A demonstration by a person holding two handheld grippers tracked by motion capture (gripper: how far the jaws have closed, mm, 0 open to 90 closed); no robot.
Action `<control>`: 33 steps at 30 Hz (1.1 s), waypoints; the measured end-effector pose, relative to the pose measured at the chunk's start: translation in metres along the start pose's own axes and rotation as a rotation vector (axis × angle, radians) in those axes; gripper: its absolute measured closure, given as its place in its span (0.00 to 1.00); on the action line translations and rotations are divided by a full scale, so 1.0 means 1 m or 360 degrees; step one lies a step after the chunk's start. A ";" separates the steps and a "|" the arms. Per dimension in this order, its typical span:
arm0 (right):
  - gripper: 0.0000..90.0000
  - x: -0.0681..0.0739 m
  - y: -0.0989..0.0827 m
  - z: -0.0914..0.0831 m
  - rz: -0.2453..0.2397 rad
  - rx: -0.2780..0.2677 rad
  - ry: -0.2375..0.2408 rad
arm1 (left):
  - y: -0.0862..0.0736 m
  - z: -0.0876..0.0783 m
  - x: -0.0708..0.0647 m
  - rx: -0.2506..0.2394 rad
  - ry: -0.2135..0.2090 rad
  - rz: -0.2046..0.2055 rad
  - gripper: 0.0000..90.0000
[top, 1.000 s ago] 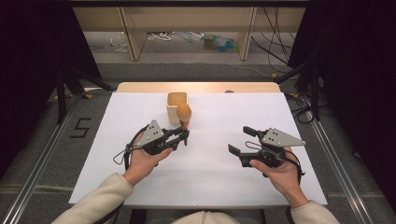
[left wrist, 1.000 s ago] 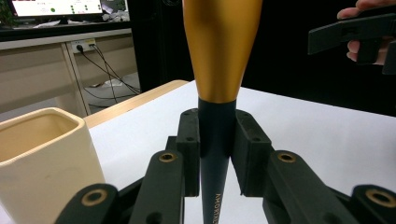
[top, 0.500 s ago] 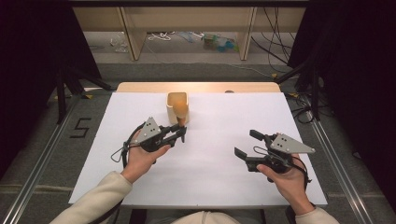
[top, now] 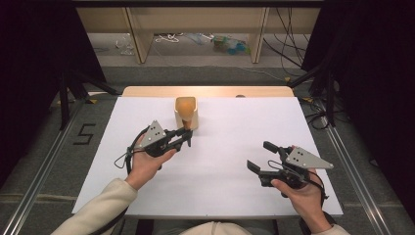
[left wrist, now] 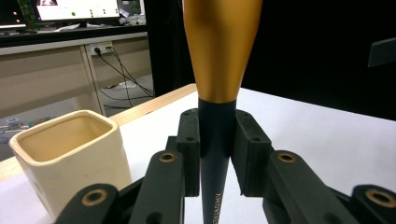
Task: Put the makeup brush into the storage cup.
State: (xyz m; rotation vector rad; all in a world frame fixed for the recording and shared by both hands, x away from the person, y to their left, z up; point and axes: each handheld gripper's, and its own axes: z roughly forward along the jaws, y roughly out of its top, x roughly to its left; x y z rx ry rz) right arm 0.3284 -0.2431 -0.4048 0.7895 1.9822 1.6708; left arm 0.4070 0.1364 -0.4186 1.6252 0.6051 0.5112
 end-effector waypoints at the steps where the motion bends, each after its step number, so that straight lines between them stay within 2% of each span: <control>1: 0.18 0.002 0.000 -0.001 0.0015 0.0040 0.0000 | 0.000 0.000 0.001 0.0002 0.0002 0.0003 0.83; 2: 0.18 0.002 -0.001 0.001 0.0020 -0.0012 0.0012 | 0.000 -0.001 0.001 0.0003 0.0005 0.0002 0.83; 3: 0.18 0.001 -0.002 0.002 -0.0026 -0.0032 0.0002 | 0.001 -0.001 0.002 0.0001 0.0009 0.0001 0.83; 6: 0.18 0.002 -0.002 -0.001 -0.0020 0.0009 -0.0003 | 0.002 -0.002 0.004 -0.0005 0.0022 -0.0001 0.83; 7: 0.18 0.004 -0.003 0.000 0.0018 0.0000 0.0005 | 0.002 -0.002 0.006 -0.0013 0.0028 -0.0002 0.83; 10: 0.18 0.006 -0.003 -0.002 0.0017 0.0022 0.0009 | 0.003 -0.003 0.008 -0.0014 0.0041 -0.0004 0.83; 11: 0.18 0.006 -0.004 -0.002 0.0019 -0.0004 0.0001 | 0.003 -0.003 0.009 -0.0015 0.0044 -0.0003 0.83; 12: 0.18 0.007 -0.004 -0.002 0.0021 0.0012 0.0017 | 0.004 -0.004 0.010 -0.0016 0.0048 0.0000 0.83; 13: 0.18 0.006 -0.005 -0.001 -0.0016 -0.0024 0.0008 | 0.004 -0.004 0.011 -0.0017 0.0055 -0.0001 0.83; 14: 0.18 0.006 -0.005 -0.001 -0.0019 -0.0034 0.0006 | 0.004 -0.004 0.011 -0.0020 0.0058 -0.0009 0.83; 15: 0.18 0.006 -0.005 -0.002 -0.0019 -0.0003 0.0006 | 0.004 -0.004 0.012 -0.0021 0.0062 -0.0003 0.83; 16: 0.18 0.007 -0.006 -0.001 -0.0013 -0.0040 0.0004 | 0.005 -0.004 0.012 -0.0022 0.0063 -0.0003 0.83; 18: 0.18 0.008 -0.006 -0.002 0.0034 -0.0014 0.0015 | 0.005 -0.004 0.013 -0.0024 0.0068 -0.0008 0.83; 20: 0.18 0.007 -0.007 -0.002 -0.0008 -0.0037 0.0001 | 0.006 -0.005 0.014 -0.0021 0.0072 0.0004 0.83; 21: 0.18 0.008 -0.006 -0.004 0.0022 0.0019 0.0009 | 0.006 -0.005 0.014 -0.0022 0.0073 0.0003 0.83; 22: 0.18 0.008 -0.006 -0.004 0.0022 0.0020 0.0005 | 0.006 -0.005 0.015 -0.0027 0.0076 -0.0010 0.83; 23: 0.18 0.008 -0.007 -0.003 0.0037 -0.0016 0.0011 | 0.007 -0.005 0.015 -0.0032 0.0080 -0.0006 0.83; 28: 0.18 0.009 -0.007 -0.005 0.0022 0.0001 -0.0006 | 0.009 -0.007 0.019 -0.0036 0.0099 -0.0001 0.83; 29: 0.18 0.007 -0.007 -0.005 -0.0020 -0.0010 -0.0024 | 0.009 -0.007 0.020 -0.0041 0.0105 -0.0011 0.83; 30: 0.18 0.008 -0.007 -0.007 0.0016 0.0022 -0.0016 | 0.009 -0.007 0.021 -0.0043 0.0108 -0.0008 0.83; 31: 0.18 0.008 -0.007 -0.006 0.0028 0.0005 -0.0006 | 0.010 -0.007 0.022 -0.0037 0.0111 0.0006 0.83; 33: 0.18 0.008 -0.007 -0.007 0.0025 0.0015 -0.0002 | 0.010 -0.007 0.023 -0.0042 0.0119 -0.0010 0.83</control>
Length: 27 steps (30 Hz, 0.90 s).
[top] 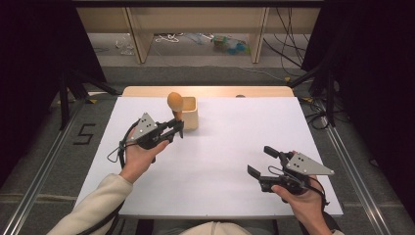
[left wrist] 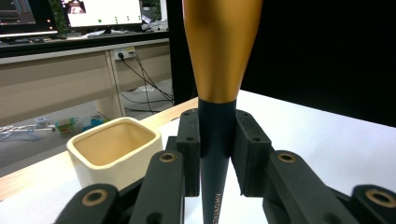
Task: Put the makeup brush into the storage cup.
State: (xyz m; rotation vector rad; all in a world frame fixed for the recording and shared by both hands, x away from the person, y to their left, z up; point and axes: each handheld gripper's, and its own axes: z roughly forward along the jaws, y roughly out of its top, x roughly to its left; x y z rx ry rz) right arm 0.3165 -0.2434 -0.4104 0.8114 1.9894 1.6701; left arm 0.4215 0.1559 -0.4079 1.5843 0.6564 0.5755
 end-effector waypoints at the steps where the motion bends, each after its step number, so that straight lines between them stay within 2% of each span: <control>1: 0.18 0.000 0.000 0.000 -0.0002 0.0004 -0.0001 | 0.000 0.000 0.001 0.0012 0.0004 0.0012 0.83; 2: 0.18 0.001 -0.001 0.001 -0.0006 -0.0015 -0.0021 | 0.000 0.000 0.002 0.0014 0.0005 0.0015 0.83; 3: 0.18 0.001 -0.001 0.001 -0.0005 -0.0012 -0.0020 | 0.000 0.000 0.002 0.0014 0.0011 -0.0002 0.83; 12: 0.18 0.001 -0.002 0.003 0.0015 -0.0026 0.0009 | 0.001 0.002 0.006 0.0035 0.0016 0.0007 0.83; 13: 0.18 0.001 -0.002 0.003 0.0017 -0.0024 0.0010 | 0.001 0.002 0.007 0.0036 0.0017 0.0013 0.83; 14: 0.18 0.001 -0.001 0.001 0.0002 0.0018 0.0002 | 0.001 0.002 0.007 0.0036 0.0017 0.0015 0.83; 17: 0.18 0.001 -0.001 0.001 0.0004 0.0016 0.0003 | 0.001 0.004 0.007 0.0036 0.0021 0.0013 0.83; 18: 0.18 0.001 -0.001 0.000 0.0004 0.0043 0.0005 | 0.001 0.004 0.008 0.0037 0.0023 0.0020 0.83; 26: 0.18 0.002 -0.001 0.001 0.0010 0.0031 -0.0002 | 0.004 0.006 0.011 0.0037 0.0041 0.0025 0.83; 27: 0.18 0.002 -0.001 0.002 0.0010 0.0002 0.0010 | 0.004 0.006 0.012 0.0038 0.0044 0.0025 0.83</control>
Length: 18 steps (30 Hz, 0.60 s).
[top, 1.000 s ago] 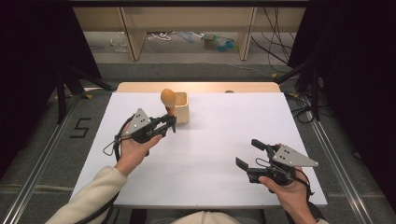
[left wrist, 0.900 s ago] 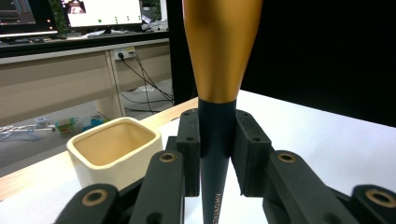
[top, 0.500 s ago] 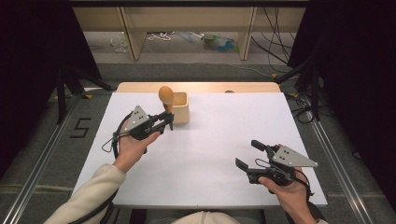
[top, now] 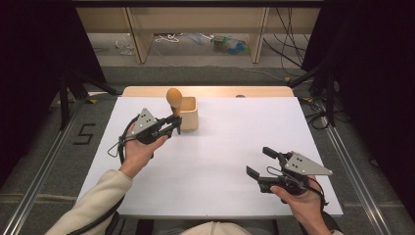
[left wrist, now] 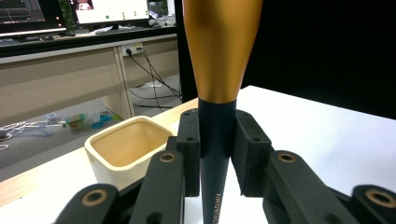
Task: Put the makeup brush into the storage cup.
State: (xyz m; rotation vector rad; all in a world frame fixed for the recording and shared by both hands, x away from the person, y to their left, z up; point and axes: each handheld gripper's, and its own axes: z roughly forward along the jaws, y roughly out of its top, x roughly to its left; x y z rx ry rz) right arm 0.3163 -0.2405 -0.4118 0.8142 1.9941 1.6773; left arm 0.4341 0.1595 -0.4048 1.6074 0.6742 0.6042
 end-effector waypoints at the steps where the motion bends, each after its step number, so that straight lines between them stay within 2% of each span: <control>1: 0.18 0.000 0.000 0.000 -0.0005 0.0007 -0.0008 | 0.000 0.000 0.000 0.0005 0.0002 0.0002 0.83; 3: 0.18 -0.001 0.000 0.001 -0.0043 -0.0021 -0.0023 | 0.001 0.001 0.001 -0.0001 0.0002 0.0003 0.83; 13: 0.18 -0.001 0.000 0.001 -0.0044 -0.0016 -0.0017 | 0.002 0.007 0.003 0.0003 0.0003 0.0006 0.83; 16: 0.18 0.001 0.000 0.000 -0.0011 0.0006 -0.0014 | 0.003 0.008 0.003 0.0004 0.0002 0.0004 0.83; 18: 0.18 -0.001 0.000 0.001 -0.0038 -0.0011 -0.0016 | 0.004 0.009 0.003 0.0004 0.0005 0.0011 0.83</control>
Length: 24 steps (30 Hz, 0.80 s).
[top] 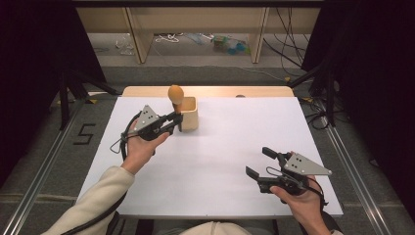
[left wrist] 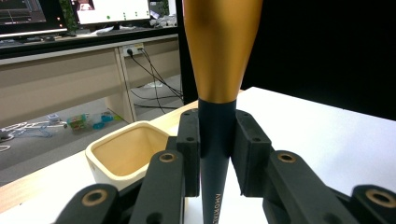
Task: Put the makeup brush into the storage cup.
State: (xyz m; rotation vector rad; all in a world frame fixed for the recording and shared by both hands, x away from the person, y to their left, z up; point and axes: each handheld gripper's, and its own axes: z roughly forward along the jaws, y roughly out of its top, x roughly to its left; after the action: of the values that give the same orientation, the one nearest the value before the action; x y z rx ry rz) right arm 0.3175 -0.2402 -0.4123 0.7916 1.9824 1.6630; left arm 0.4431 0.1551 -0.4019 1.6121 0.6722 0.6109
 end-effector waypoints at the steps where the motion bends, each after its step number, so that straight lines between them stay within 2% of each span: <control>1: 0.18 0.000 0.000 0.000 -0.0005 -0.0003 -0.0007 | 0.000 0.000 0.000 0.0000 0.0001 0.0003 0.83; 4: 0.18 0.000 0.000 0.000 -0.0006 -0.0004 -0.0007 | 0.002 0.002 0.001 -0.0006 0.0004 -0.0003 0.83; 5: 0.18 0.001 0.000 -0.001 0.0029 0.0019 0.0001 | 0.002 0.002 0.001 -0.0003 0.0007 0.0003 0.83; 7: 0.18 0.000 0.000 0.000 -0.0009 -0.0006 -0.0003 | 0.003 0.004 0.001 -0.0015 0.0010 -0.0007 0.83; 9: 0.18 0.001 0.000 0.000 0.0029 0.0019 0.0007 | 0.004 0.004 0.002 -0.0012 0.0014 -0.0005 0.83; 14: 0.18 0.002 0.000 0.000 0.0031 0.0012 0.0004 | 0.005 0.004 0.005 -0.0019 0.0031 -0.0011 0.83; 20: 0.18 0.001 0.000 0.000 0.0023 0.0027 0.0005 | 0.007 0.005 0.008 -0.0028 0.0033 -0.0010 0.83; 21: 0.18 0.000 0.000 0.000 -0.0012 0.0007 -0.0001 | 0.007 0.005 0.008 -0.0025 0.0035 -0.0007 0.83; 24: 0.18 0.000 0.000 0.001 -0.0012 -0.0001 -0.0004 | 0.008 0.006 0.009 -0.0022 0.0036 -0.0008 0.83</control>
State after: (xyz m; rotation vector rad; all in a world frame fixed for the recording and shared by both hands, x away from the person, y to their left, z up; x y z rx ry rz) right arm 0.3180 -0.2394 -0.4128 0.7850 1.9804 1.6576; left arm 0.4547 0.1565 -0.3949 1.5927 0.6871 0.6299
